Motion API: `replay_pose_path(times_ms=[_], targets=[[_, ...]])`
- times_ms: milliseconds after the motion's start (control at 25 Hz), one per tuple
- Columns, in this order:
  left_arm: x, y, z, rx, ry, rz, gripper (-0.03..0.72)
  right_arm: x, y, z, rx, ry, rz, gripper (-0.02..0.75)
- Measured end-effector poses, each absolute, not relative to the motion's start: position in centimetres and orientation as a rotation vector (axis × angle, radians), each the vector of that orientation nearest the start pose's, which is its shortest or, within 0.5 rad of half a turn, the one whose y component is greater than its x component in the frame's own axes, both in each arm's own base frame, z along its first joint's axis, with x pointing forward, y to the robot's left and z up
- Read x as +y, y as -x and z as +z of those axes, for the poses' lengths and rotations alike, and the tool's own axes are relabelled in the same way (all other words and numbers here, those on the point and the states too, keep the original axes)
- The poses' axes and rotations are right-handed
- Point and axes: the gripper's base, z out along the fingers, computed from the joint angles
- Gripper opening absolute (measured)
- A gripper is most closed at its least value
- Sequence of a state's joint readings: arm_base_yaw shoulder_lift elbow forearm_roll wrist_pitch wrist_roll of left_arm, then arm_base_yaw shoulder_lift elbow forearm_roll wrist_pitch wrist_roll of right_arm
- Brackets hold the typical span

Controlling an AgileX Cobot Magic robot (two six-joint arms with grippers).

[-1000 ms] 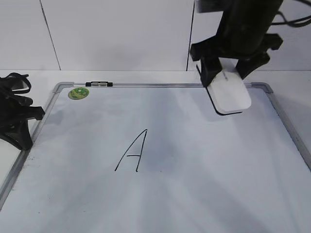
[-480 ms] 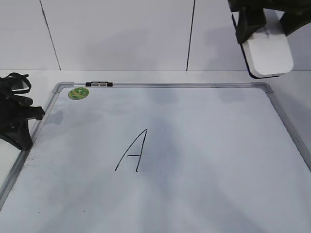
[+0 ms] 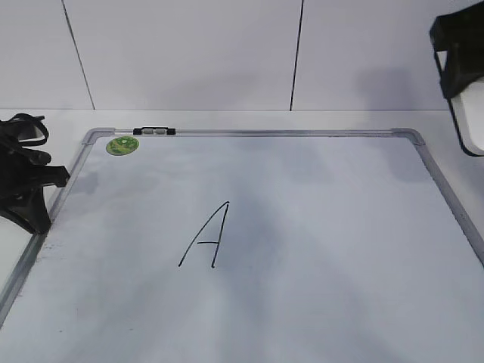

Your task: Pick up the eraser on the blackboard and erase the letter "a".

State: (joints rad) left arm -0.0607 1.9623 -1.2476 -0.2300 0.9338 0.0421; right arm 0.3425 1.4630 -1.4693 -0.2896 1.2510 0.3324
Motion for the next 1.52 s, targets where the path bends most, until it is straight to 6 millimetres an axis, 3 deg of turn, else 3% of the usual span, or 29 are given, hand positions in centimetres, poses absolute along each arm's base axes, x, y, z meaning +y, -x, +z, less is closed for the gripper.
replay_pose_path(times_ms=[200,360,680,1040,1520], targets=[[-3.9,-36.0,15.0,3.120,0.053,-0.291,0.018,4.2,-28.5,36.1,2.697,-0.083,-0.242,0.564],[-3.9,-36.0,15.0,3.120,0.054,-0.293,0.018,2.9,-28.8,35.4,2.722,-0.134,-0.267,0.564],[-3.9,-36.0,15.0,3.119,0.056,-0.296,0.018,3.1,-31.7,31.0,2.875,-0.094,-0.271,0.564],[-3.9,-36.0,15.0,3.119,0.056,-0.296,0.018,1.0,-33.8,27.1,3.013,-0.145,-0.186,0.564],[-3.9,-36.0,15.1,3.119,0.058,-0.299,0.019,1.5,-37.8,22.6,3.108,-0.075,-0.131,0.564]])
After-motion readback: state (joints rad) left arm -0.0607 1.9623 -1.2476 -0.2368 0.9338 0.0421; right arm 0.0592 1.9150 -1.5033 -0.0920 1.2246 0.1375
